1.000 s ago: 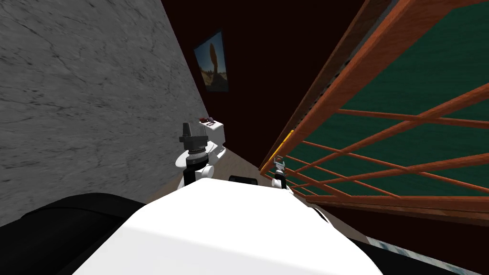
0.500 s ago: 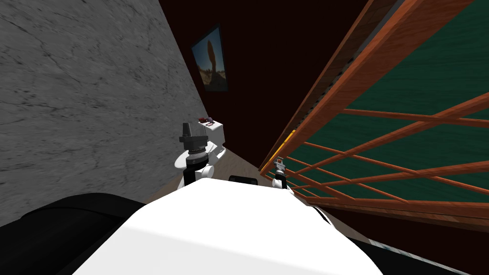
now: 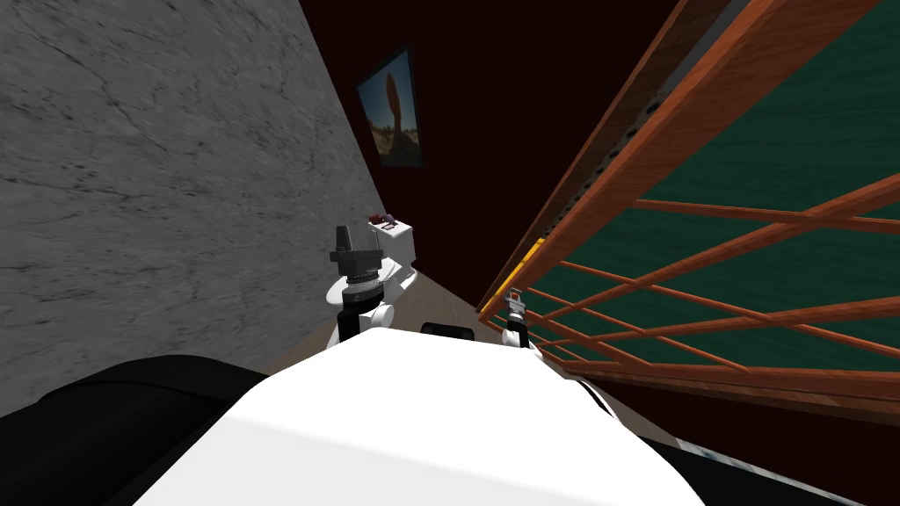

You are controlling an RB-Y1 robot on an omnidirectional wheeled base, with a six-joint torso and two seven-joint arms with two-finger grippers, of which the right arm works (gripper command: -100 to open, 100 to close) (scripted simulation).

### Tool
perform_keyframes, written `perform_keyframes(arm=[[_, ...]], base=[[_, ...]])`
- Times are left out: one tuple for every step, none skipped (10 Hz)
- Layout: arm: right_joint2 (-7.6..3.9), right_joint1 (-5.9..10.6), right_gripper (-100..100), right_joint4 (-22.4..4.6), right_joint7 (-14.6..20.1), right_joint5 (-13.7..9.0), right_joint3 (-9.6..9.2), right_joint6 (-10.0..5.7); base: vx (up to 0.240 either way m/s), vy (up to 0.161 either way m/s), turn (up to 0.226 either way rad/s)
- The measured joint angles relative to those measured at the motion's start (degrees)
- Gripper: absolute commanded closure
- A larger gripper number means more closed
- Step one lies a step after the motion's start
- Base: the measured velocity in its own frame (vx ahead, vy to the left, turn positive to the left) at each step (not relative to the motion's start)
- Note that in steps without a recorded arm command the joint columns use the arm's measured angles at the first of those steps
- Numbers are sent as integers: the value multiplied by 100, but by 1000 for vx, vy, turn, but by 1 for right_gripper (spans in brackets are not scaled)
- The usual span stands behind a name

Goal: Pull the door open

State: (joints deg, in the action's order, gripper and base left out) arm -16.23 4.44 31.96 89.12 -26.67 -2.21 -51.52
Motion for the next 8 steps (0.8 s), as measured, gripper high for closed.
perform_keyframes(arm=[[-17, -25, 100, 19, 50, 29, -49, -3], [-42, -57, 100, 42, 109, 64, -106, -10], [-70, -82, 100, 54, 186, 105, -175, -23], [-99, -121, 100, 93, 258, 145, -242, -25], [-134, -146, 100, 108, 334, 184, -305, -44], [-181, -168, 100, 108, 427, 227, -374, -72], [-219, -206, 100, 132, 509, 266, -439, -89], [-208, -223, 100, 126, 525, 277, -460, -80]], base=[[-207, -21, 103], [-232, -36, 94], [-222, -19, 82], [-233, -5, 73], [-243, -8, 95], [-235, -24, 103], [-104, -9, 31], [-158, -22, 59]])
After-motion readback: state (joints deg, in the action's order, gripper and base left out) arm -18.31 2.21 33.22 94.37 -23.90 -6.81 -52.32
